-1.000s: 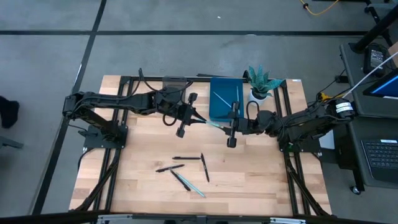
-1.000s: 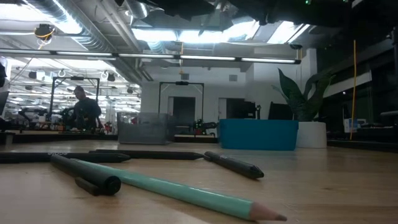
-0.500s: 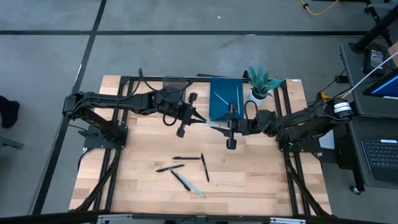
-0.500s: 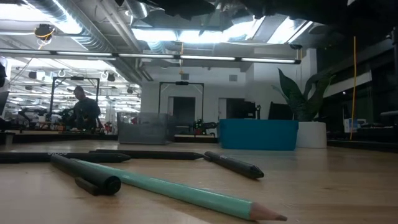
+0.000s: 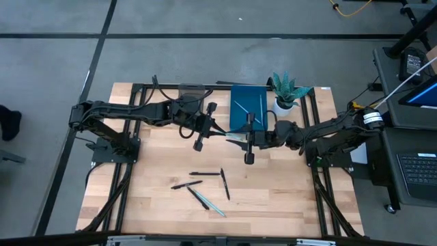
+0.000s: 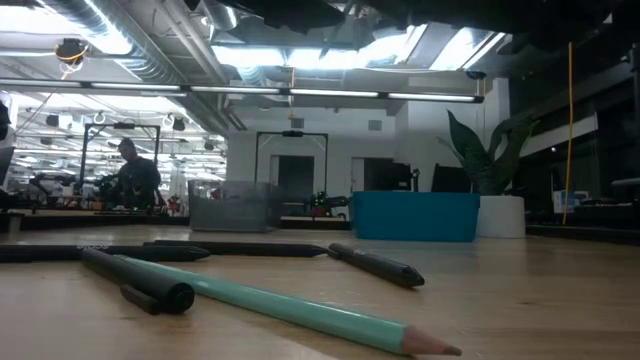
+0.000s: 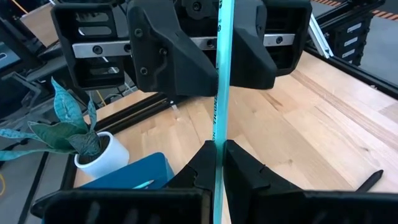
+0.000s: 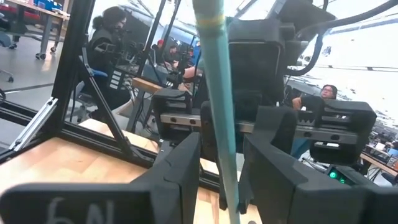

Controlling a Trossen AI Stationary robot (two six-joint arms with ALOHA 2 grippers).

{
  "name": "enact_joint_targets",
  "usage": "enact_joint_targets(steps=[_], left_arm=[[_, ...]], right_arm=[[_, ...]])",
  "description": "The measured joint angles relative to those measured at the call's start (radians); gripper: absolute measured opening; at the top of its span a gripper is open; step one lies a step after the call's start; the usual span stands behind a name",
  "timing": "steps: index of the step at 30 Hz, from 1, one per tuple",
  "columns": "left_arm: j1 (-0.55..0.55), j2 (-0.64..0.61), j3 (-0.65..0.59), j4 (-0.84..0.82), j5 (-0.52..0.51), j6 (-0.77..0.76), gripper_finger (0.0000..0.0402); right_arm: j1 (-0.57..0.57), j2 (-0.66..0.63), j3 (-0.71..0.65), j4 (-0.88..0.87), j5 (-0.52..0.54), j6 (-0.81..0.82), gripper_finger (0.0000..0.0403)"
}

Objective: Sort pens & pencils
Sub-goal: Put the light blue pencil into the blue bin

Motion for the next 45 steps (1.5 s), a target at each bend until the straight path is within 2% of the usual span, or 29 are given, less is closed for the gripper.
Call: enact_joint_targets(steps=[8, 14, 17, 37, 45], left_arm=[[0.0, 0.0, 0.0, -0.004, 0.0, 0.0, 0.0014], [0.0, 0.001, 0.0, -0.016, 0.0, -0.001, 0.0014], [0.0, 0.001, 0.0, -0.02, -0.005, -0.005, 0.0014], [-0.013, -0.035, 0.002, -0.015, 0.021, -0.029, 0.0013], [-0.021, -0.062, 0.001, -0.101, 0.005, -0.019, 0.0013]], right_arm=[[0.0, 0.0, 0.0, -0.017, 0.001, -0.001, 0.0117], [0.0, 0.0, 0.0, -0.021, 0.01, -0.005, 0.0056], [0.001, 0.0, 0.0, -0.021, 0.065, -0.01, 0.0023], [-0.002, 0.0, -0.001, -0.048, 0.106, -0.009, 0.0024], [0.0, 0.0, -0.001, -0.056, 0.101, -0.006, 0.0024]])
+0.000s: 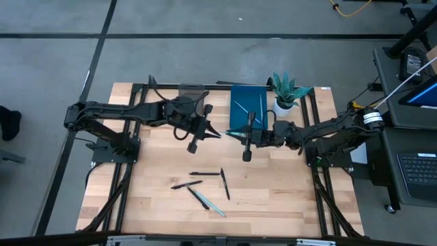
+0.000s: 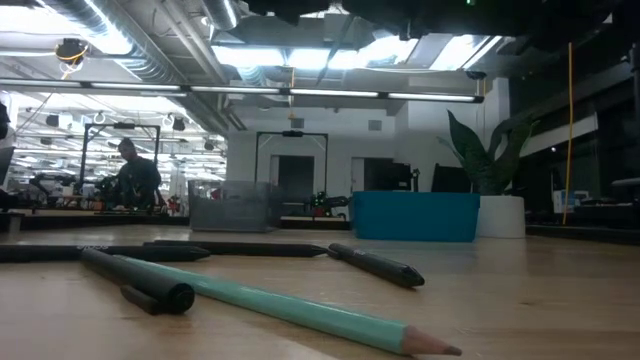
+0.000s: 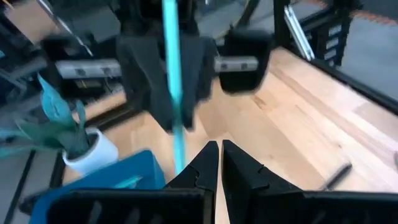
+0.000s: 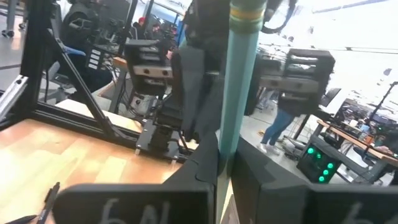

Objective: Sort pens & pencils
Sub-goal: Put the light blue pencil into the blue bin

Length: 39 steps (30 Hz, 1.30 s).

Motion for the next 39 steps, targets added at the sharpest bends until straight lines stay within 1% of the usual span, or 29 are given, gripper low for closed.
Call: enact_joint_targets(steps=[6, 10, 12, 17, 19, 21, 26, 32, 36, 39], left_arm=[[0.003, -0.043, -0.002, -0.14, -0.04, 0.009, 0.0013], [0.003, -0.083, -0.002, -0.223, -0.081, 0.002, 0.0014], [0.003, -0.101, 0.0, -0.227, -0.084, -0.001, 0.0014], [0.003, -0.124, -0.001, -0.308, -0.084, -0.022, 0.0014], [0.003, -0.125, -0.001, -0.329, -0.084, -0.022, 0.0014], [0.003, -0.125, -0.001, -0.349, -0.085, -0.022, 0.0014], [0.003, -0.124, -0.001, -0.363, -0.088, -0.022, 0.0014], [0.003, -0.123, -0.001, -0.381, -0.09, -0.022, 0.0014], [0.003, -0.123, -0.008, -0.377, -0.09, -0.022, 0.0014], [0.004, -0.123, -0.041, -0.363, -0.09, -0.023, 0.0014]], right_arm=[[0.0, -0.028, 0.0, -0.031, 0.011, -0.002, 0.0024], [0.0, -0.102, 0.0, -0.11, 0.033, -0.005, 0.0024], [0.0, -0.144, 0.0, -0.158, 0.041, -0.005, 0.0024], [0.0, -0.248, 0.0, -0.339, 0.179, 0.014, 0.0024], [-0.001, -0.284, 0.0, -0.404, 0.206, 0.039, 0.0024], [0.0, -0.311, 0.0, -0.433, 0.212, 0.061, 0.0024], [-0.023, -0.371, 0.0, -0.536, 0.214, 0.146, 0.0024], [-0.134, -0.408, 0.014, -0.745, 0.201, 0.323, 0.0024], [-0.208, -0.396, 0.1, -0.894, 0.122, 0.379, 0.0024], [-0.257, -0.366, 0.19, -1.053, 0.082, 0.44, 0.0024]])
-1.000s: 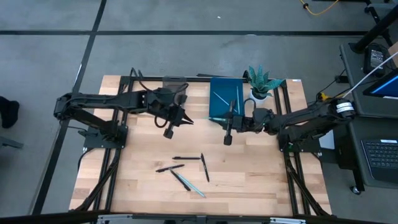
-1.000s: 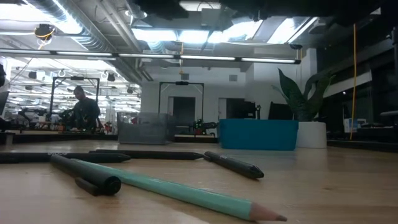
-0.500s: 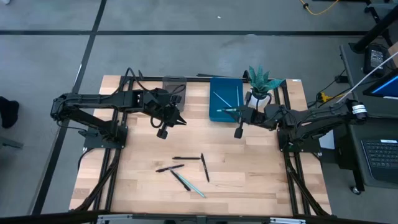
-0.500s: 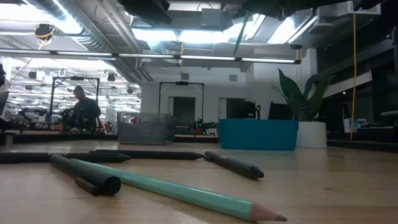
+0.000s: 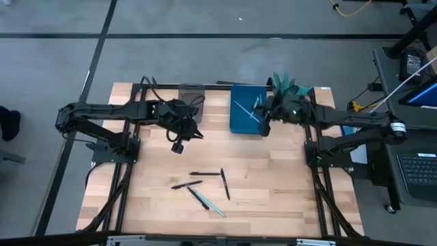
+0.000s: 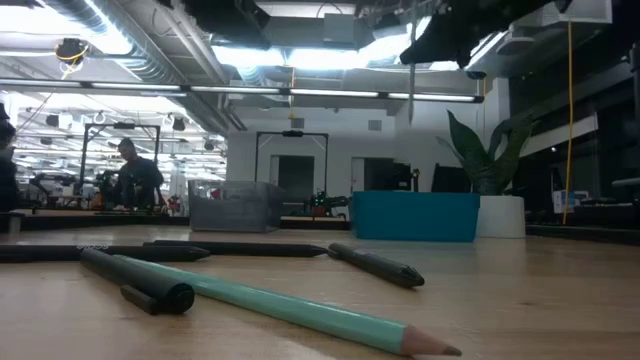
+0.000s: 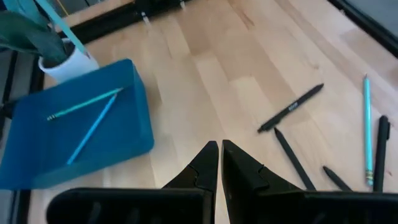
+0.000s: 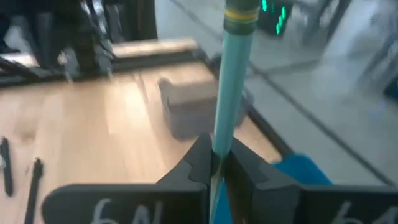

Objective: Sort pens & pencils
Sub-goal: Put the light blue pencil into the blue bin

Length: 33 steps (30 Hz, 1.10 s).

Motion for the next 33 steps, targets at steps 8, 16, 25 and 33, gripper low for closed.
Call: enact_joint_targets(steps=[8, 16, 25, 33], left_arm=[[0.034, 0.001, -0.12, 0.08, -0.043, -0.004, 0.0014], [0.053, 0.001, -0.164, 0.126, -0.045, -0.004, 0.0014], [0.052, 0.001, -0.164, 0.124, -0.045, -0.013, 0.0014], [0.052, 0.001, -0.164, 0.122, -0.045, -0.026, 0.0014]], right_arm=[[-0.077, 0.151, 0.213, -0.336, -0.068, 0.111, 0.0024], [-0.148, 0.328, 0.339, -0.491, -0.153, 0.137, 0.0024], [-0.27, 0.481, 0.359, -0.509, -0.249, 0.115, 0.0024], [-0.358, 0.552, 0.359, -0.57, -0.273, 0.151, 0.0024]])
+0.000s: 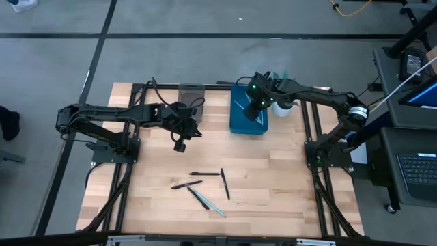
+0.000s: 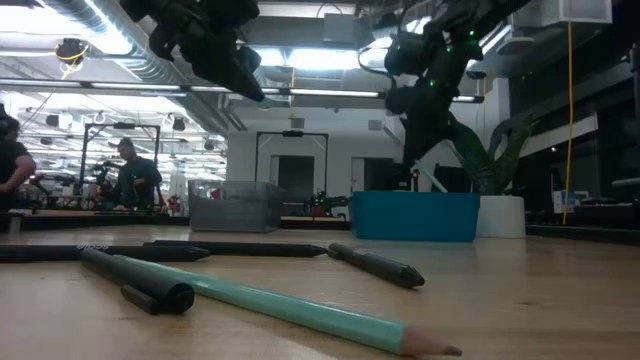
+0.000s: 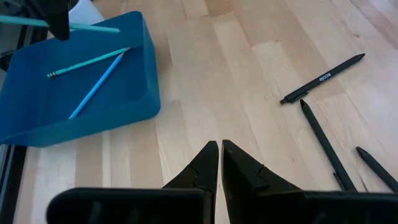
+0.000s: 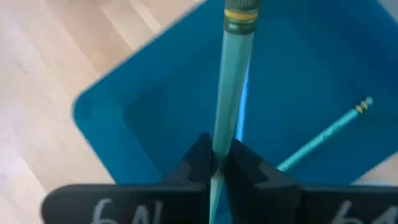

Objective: Sort pens & pencils
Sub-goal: Put the light blue pencil into the blue bin

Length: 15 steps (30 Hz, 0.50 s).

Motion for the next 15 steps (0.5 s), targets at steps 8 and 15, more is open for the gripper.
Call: enact_joint_targets(steps=[8, 15], left_arm=[[0.0, 0.0, 0.0, 0.0, 0.0, 0.001, 0.0014], [0.0, 0.0, 0.0, 0.0, 0.0, 0.001, 0.0014]], right_arm=[[-0.018, 0.062, 0.0, -0.015, 0.0, 0.011, 0.0024], [-0.019, 0.136, 0.0, -0.016, -0.024, -0.009, 0.0024]])
